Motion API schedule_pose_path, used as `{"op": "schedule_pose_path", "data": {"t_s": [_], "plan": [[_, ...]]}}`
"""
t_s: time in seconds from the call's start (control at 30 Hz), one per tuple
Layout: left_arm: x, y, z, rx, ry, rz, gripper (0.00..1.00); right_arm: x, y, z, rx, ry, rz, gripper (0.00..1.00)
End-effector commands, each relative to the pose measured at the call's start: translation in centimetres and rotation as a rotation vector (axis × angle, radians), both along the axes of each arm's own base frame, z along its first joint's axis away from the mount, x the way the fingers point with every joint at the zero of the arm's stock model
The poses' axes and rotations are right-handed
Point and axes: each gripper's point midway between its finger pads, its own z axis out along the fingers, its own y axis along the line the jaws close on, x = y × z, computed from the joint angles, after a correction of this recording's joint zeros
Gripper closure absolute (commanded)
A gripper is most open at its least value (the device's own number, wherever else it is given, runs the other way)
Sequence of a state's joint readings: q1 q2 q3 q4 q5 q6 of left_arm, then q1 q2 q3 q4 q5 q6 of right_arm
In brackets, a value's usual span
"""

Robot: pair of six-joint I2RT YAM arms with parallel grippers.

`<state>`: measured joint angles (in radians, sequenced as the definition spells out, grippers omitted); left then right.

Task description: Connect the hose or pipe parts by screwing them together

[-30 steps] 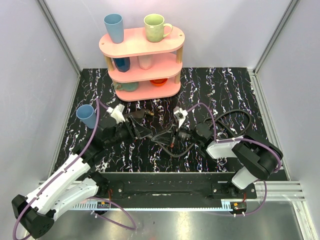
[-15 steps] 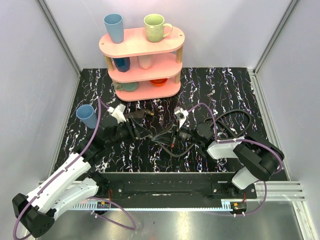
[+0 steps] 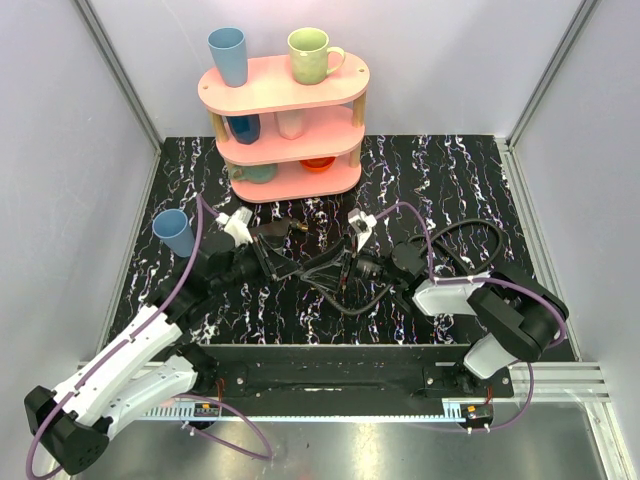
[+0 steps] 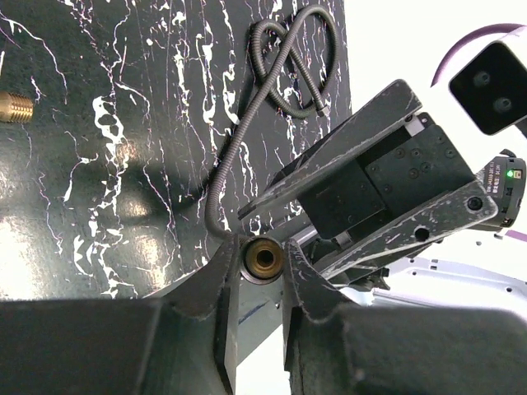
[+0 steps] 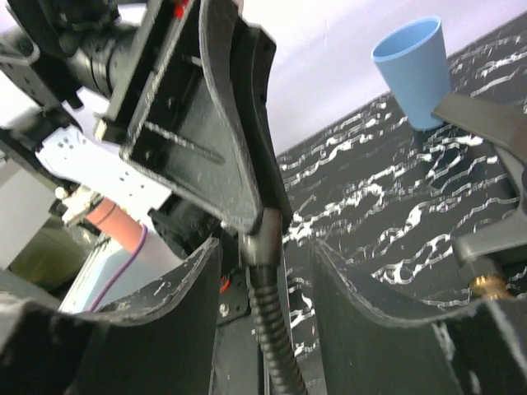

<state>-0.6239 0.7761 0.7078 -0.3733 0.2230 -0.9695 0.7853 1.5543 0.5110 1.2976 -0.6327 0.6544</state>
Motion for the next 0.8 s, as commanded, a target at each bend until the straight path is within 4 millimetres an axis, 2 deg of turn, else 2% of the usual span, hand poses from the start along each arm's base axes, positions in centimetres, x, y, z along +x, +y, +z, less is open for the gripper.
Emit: {"op": "schedule_pose_path", "data": {"t_s": [0.0, 0.13, 0.27, 0.43, 0.5, 0.53, 0.63, 0.67, 0.73, 0.77], "plan": [[0.2, -0.4, 2.8, -0.060, -0.044, 0.005, 1.00, 0.4, -0.2, 6.5, 0.185, -0.159, -0.031, 0.44], [0.2, -0.4, 2.6, -0.068, -0.041, 0.005, 1.00, -0.2, 0.1, 6.1, 0.181, -0.153, 0.015, 0.40], [0.2, -0.3, 2.5, -0.067, -0.038, 0.009, 1.00, -0.1, 0.1, 5.8, 0.179, -0.151, 0.017, 0.44], [0.3, -0.4, 2.7, -0.071, -0.042, 0.013, 1.00, -0.7, 0.2, 5.2, 0.168, -0.139, 0.052, 0.44], [0.4, -0.3, 2.8, -0.072, -0.046, 0.017, 1.00, -0.8, 0.2, 5.0, 0.166, -0.136, 0.057, 0.47], [0.4, -0.3, 2.8, -0.072, -0.045, 0.019, 1.00, -0.7, 0.1, 5.0, 0.165, -0.134, 0.054, 0.51], [0.4, -0.2, 2.7, -0.075, -0.046, 0.025, 1.00, -0.6, 0.0, 5.1, 0.170, -0.133, 0.037, 0.73], [0.3, -0.2, 2.6, -0.075, -0.044, 0.025, 1.00, -0.6, -0.2, 5.0, 0.171, -0.131, 0.027, 0.85], [0.4, -0.2, 2.5, -0.073, -0.042, 0.031, 1.00, -0.5, -0.3, 5.3, 0.180, -0.143, 0.015, 0.96], [0.5, -0.1, 2.5, -0.073, -0.043, 0.038, 0.93, -0.6, -0.4, 5.2, 0.179, -0.141, 0.012, 1.00]]}}
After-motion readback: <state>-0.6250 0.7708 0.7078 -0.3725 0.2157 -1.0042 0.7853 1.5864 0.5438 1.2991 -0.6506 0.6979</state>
